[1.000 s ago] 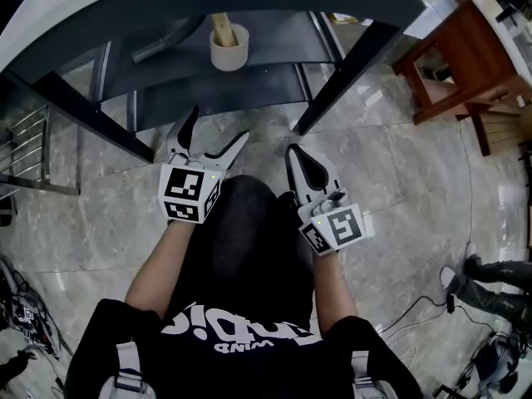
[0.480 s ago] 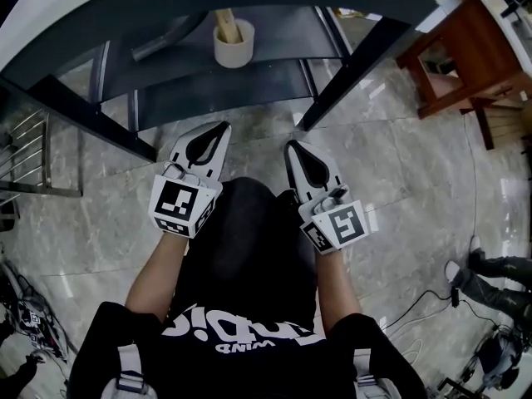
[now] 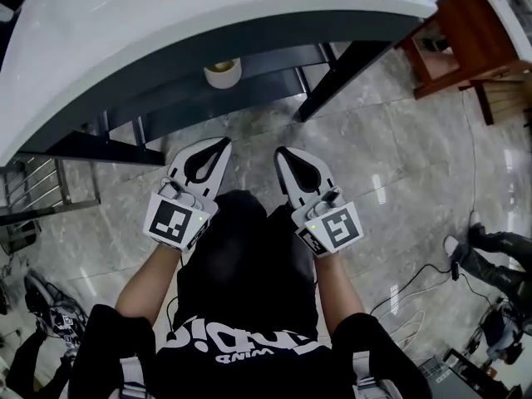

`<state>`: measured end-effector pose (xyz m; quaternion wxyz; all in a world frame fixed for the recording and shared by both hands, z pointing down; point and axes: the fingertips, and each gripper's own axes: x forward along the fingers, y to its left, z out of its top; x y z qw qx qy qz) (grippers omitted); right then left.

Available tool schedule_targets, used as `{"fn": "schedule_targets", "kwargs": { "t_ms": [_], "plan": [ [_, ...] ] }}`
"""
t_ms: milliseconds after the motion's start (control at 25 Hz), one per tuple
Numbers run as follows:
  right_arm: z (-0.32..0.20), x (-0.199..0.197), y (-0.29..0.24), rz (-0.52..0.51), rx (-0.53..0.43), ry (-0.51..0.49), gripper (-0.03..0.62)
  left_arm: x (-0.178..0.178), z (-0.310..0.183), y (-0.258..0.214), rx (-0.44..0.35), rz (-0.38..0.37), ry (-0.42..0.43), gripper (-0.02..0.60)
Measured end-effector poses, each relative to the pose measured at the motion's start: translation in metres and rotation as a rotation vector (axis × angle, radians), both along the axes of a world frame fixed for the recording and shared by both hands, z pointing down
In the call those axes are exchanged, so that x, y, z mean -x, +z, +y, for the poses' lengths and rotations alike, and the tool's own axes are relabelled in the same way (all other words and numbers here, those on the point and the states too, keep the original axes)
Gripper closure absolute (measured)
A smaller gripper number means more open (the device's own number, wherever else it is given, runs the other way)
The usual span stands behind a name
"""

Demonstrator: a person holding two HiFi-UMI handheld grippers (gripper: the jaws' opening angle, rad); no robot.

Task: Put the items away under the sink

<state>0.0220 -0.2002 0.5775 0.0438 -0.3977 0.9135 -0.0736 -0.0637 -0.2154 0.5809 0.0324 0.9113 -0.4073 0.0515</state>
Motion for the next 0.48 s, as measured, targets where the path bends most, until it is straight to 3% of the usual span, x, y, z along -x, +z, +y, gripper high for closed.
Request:
{"fn": "schedule_targets", "kwargs": {
  "t_ms": [240, 480],
  "plan": [
    [0.032, -0.004, -0.146, 0.002, 0.061, -0.028, 0.575, -0.012, 0.039, -0.134, 0.102, 0.004, 0.049, 0.563],
    [0.063, -0.02, -0.29, -0.01, 0.105, -0.014, 0.576, -0.017, 0.066, -0.29, 0.122, 0.008, 0.091, 0.563]
  ]
}}
